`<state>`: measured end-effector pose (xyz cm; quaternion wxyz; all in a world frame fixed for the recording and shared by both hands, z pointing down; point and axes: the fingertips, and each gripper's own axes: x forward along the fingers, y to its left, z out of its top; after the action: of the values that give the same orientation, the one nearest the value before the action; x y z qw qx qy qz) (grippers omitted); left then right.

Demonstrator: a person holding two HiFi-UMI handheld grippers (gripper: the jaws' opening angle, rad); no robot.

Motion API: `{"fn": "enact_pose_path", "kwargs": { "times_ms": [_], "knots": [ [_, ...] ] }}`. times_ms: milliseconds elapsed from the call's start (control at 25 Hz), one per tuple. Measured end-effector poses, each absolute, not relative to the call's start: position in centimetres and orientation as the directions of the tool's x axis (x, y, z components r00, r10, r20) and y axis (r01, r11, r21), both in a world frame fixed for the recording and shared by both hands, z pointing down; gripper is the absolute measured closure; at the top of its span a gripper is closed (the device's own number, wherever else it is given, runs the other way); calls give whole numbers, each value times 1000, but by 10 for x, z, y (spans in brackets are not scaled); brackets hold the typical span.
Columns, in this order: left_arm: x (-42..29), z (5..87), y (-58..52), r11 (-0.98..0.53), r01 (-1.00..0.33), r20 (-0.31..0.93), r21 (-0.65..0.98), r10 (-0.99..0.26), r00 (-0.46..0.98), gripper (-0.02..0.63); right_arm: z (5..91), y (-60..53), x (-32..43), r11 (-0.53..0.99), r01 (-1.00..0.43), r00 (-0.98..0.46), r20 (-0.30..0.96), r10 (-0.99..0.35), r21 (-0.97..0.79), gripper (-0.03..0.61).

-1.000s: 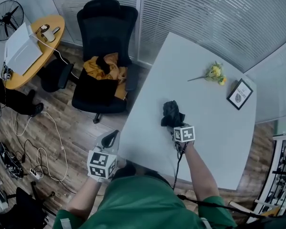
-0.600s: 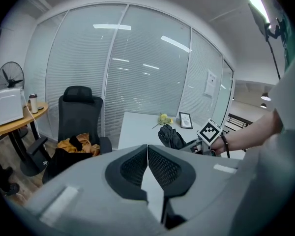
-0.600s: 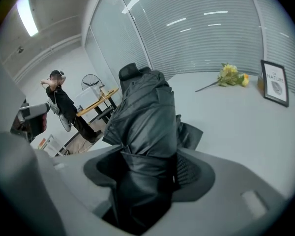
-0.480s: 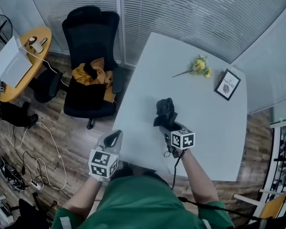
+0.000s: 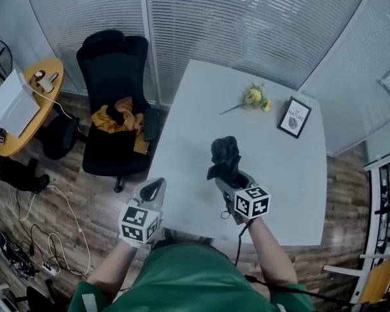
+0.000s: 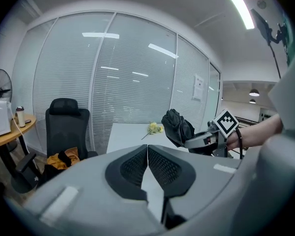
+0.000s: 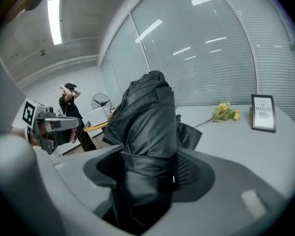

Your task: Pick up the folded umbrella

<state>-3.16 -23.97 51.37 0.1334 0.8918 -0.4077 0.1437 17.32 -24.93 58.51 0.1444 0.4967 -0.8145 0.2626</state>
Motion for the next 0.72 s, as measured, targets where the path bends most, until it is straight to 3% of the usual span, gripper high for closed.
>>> {"fn": "enact_pose_path", "kwargs": {
  "times_ms": [720],
  "knots": [
    [16,462,-220,-712,-680,256,174,-634,730,602,431,-211,193,405,-880,-450,162,-878,-249,285]
  ]
}}
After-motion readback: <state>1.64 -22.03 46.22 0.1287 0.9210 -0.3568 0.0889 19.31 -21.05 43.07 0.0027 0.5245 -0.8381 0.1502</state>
